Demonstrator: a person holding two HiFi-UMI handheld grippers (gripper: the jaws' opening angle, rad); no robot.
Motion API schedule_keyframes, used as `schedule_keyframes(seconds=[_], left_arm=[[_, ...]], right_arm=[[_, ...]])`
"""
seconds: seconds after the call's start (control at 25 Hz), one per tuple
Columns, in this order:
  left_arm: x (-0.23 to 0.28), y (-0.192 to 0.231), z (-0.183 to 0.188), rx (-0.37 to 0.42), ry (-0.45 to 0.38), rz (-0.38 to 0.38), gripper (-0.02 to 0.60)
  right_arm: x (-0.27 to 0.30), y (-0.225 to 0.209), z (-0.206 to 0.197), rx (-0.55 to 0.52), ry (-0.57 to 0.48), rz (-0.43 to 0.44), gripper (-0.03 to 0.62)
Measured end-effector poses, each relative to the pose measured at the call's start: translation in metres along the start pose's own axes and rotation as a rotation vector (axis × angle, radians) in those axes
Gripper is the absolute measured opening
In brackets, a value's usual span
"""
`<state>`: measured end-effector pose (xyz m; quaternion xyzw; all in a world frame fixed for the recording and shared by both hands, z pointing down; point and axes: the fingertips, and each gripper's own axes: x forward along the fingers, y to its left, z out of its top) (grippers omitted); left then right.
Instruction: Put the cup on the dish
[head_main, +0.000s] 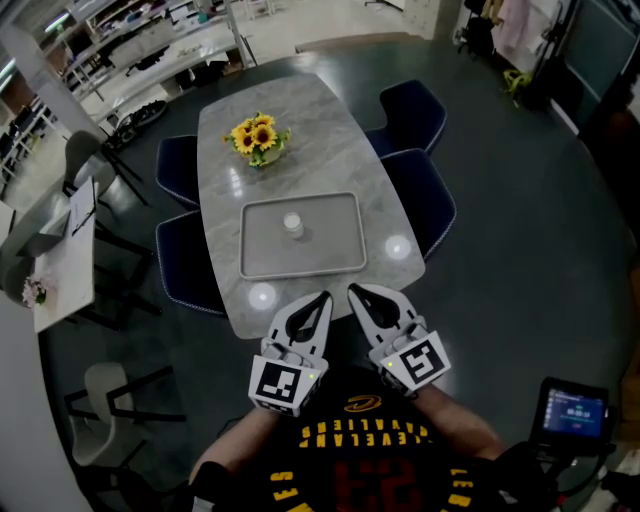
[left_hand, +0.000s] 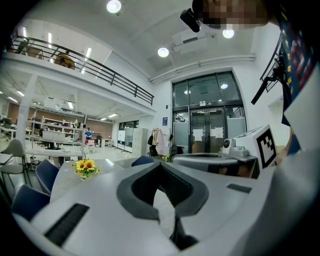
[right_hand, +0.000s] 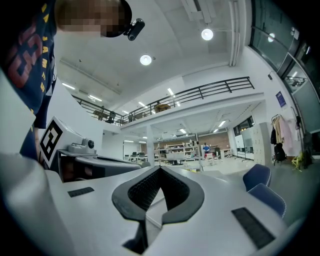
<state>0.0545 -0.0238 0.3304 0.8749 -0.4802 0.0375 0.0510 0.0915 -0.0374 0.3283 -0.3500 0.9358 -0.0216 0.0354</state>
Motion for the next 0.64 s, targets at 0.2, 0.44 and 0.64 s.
schedule_keyframes(seconds=[0.2, 0.44, 0.64], left_arm=[[0.0018, -0.0036, -0.0011, 0.005, 0.008, -0.005, 0.002], [-0.0019, -0.0034, 0.0017, 0.008, 0.008, 0.001, 0.002], [0.0059, -0.0004, -0.0045, 0.011, 0.012, 0.003, 0.002]], right_arm=[[-0.0026, -0.0036, -0.0023, 0.005, -0.003, -0.006, 0.006], [-0.0034, 0.0001, 0.0021, 0.007, -0.007, -0.007, 0.006], [0.0, -0.0077, -0.0066, 0.006, -0.004, -0.005, 0.006]])
